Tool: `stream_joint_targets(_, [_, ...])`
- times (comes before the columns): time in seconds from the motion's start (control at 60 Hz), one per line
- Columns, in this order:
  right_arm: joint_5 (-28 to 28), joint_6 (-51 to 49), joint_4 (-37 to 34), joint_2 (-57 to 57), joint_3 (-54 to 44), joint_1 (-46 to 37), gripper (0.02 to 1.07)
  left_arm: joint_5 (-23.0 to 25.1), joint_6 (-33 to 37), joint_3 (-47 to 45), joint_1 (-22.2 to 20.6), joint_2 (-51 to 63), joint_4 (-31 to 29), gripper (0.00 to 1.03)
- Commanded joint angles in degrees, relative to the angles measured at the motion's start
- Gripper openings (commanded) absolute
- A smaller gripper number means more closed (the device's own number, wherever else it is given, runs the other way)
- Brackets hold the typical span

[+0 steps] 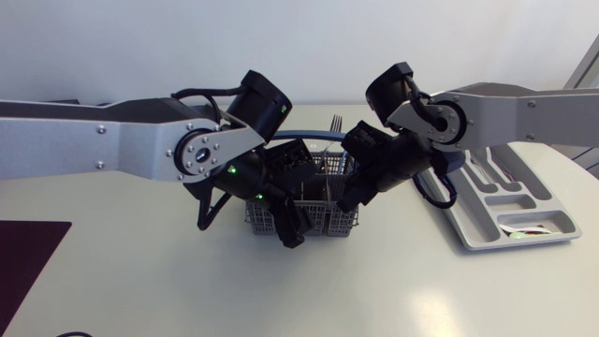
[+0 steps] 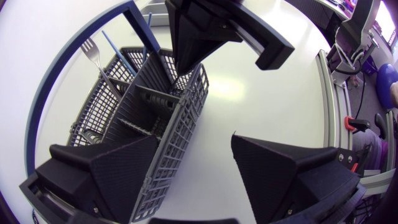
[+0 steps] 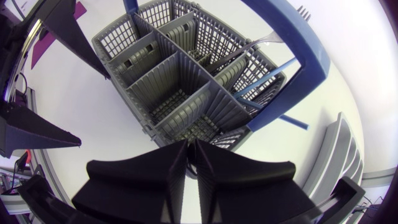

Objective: Sort the cutlery from the basket into the organizer compartments.

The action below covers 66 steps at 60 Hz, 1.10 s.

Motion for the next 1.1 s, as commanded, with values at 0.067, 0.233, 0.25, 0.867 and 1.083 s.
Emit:
stream_joint_targets(0.067, [0.6,-0.7,-0.8,-0.1,1.6,0.0,0.08,0.4,-0.7,-1.4,-0.3,-1.3,0.3,0.83])
stream_joint_targets(0.233, [-0.2,-0.3,-3.2,-1.1,3.4,0.4,0.08,0.4,-0.7,-1.4,-0.3,-1.4,0.3,0.83])
stream_joint_targets(0.25, [-0.4,-0.3,-3.7,-1.3,3.7,0.4,0.08,0.4,-0.7,-1.4,-0.3,-1.6,0.3,0.83])
stream_joint_targets(0.867, [-16.2,3.9,-17.7,-5.2,13.3,-2.7,0.08,0.4,-0.7,-2.1,-0.7,-1.7,0.3,0.83])
stream_joint_targets(1.083, [-17.3,3.8,-24.1,-8.2,14.7,-3.7,0.08,0.4,-0.7,-2.0,-0.9,-1.7,0.3,0.83])
